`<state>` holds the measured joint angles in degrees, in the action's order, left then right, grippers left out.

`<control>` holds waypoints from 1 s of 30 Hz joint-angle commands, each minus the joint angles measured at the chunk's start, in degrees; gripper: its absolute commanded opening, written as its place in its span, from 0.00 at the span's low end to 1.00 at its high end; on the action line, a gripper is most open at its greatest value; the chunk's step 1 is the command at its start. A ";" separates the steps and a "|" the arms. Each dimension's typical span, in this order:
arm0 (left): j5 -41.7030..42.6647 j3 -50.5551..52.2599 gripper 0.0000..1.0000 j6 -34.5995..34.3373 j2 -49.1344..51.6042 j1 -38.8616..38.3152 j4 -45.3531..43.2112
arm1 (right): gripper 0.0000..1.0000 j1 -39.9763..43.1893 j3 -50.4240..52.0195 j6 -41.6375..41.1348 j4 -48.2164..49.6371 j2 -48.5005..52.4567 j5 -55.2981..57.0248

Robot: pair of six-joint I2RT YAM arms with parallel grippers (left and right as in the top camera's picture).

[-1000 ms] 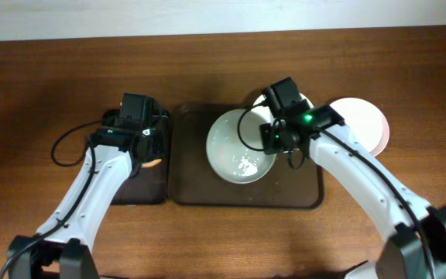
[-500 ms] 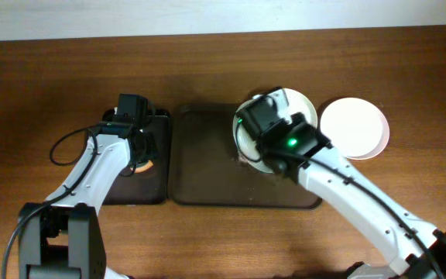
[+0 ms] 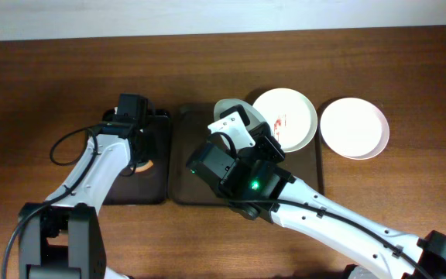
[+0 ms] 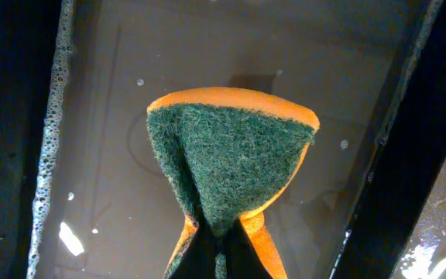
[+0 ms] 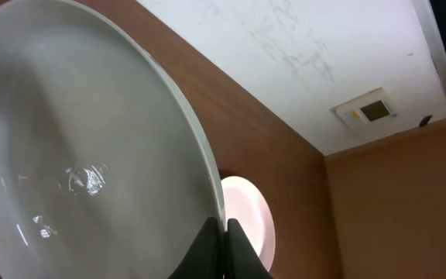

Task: Clean dirty plates on tray and stack at the side
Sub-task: 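Carry the plate right and stack it on the first plate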

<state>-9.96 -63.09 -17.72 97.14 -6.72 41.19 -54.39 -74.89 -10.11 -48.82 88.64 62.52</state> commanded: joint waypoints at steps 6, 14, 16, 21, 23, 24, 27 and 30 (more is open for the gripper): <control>-0.81 0.26 0.00 2.73 0.57 0.17 -0.61 | 0.04 1.22 -0.44 -4.04 0.81 -1.40 2.43; 5.73 0.28 0.00 11.87 4.46 0.17 -3.72 | 0.04 21.44 -0.44 -13.16 -0.70 -2.32 -22.60; 6.25 0.28 0.00 14.08 7.32 0.17 -4.11 | 0.04 28.83 -0.44 -13.20 -0.68 -3.06 -28.46; 6.93 0.28 0.00 17.14 10.97 0.17 -4.52 | 0.04 46.82 -0.44 -13.40 -1.16 -3.10 -41.99; 7.52 -0.04 0.00 16.90 10.95 0.17 -4.66 | 0.04 56.70 -0.44 -13.35 -1.33 -3.10 -49.27; 7.80 -0.63 0.00 17.03 10.78 0.17 -3.54 | 0.04 59.69 -0.44 -13.33 -1.36 -3.10 -51.17; 7.21 -4.33 0.00 18.45 8.59 0.17 0.22 | 0.04 68.37 -0.44 -13.31 -1.77 -3.10 -54.84; 7.21 -6.71 0.00 18.40 5.68 0.20 0.37 | 0.04 72.94 -0.44 -13.29 -1.70 -2.75 -54.97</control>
<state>-3.55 -66.96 -0.58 105.65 -6.72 41.60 15.90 -74.89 -22.59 -50.59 87.24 9.74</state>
